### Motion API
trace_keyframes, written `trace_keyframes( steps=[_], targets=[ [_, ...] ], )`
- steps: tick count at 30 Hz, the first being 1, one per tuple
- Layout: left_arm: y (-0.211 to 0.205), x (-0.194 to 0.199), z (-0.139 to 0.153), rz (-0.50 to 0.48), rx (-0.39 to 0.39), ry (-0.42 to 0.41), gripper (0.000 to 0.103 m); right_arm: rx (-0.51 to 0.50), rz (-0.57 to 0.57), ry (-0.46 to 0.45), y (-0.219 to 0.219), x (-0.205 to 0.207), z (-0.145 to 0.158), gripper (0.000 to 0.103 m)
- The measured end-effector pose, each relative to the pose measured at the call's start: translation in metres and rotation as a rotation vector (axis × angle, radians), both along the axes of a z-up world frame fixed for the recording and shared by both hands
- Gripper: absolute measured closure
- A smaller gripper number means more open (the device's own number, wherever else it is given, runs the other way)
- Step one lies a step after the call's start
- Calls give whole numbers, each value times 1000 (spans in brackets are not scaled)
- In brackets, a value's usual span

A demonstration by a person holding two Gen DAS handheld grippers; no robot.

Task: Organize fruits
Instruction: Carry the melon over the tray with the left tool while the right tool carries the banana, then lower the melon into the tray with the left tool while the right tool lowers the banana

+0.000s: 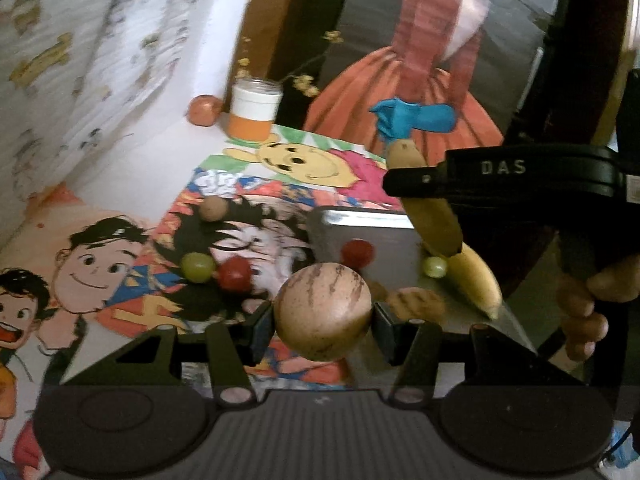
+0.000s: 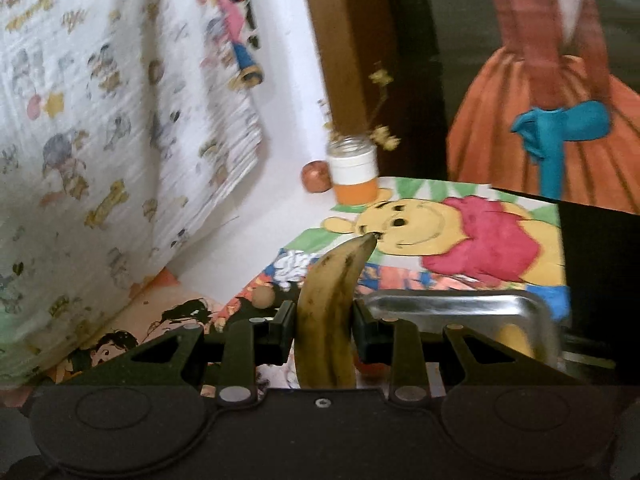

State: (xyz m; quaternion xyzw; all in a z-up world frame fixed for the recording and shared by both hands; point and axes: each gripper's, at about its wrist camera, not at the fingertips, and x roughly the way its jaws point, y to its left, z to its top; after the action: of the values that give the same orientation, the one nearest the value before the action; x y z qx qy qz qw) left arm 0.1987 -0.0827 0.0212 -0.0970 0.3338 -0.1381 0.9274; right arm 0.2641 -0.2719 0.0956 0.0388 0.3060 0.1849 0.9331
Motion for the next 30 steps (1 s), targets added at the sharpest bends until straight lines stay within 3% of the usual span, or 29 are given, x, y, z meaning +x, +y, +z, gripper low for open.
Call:
trace_keyframes(
  steps=[14,30],
  targets=[
    [-58,-25,-7,-140,24,39,46,40,-142,78,-70,-65,-30,71],
    [-67,-20,-26,-145,44,85,46,43,-184,158,-83,-79,-66,71]
  ],
)
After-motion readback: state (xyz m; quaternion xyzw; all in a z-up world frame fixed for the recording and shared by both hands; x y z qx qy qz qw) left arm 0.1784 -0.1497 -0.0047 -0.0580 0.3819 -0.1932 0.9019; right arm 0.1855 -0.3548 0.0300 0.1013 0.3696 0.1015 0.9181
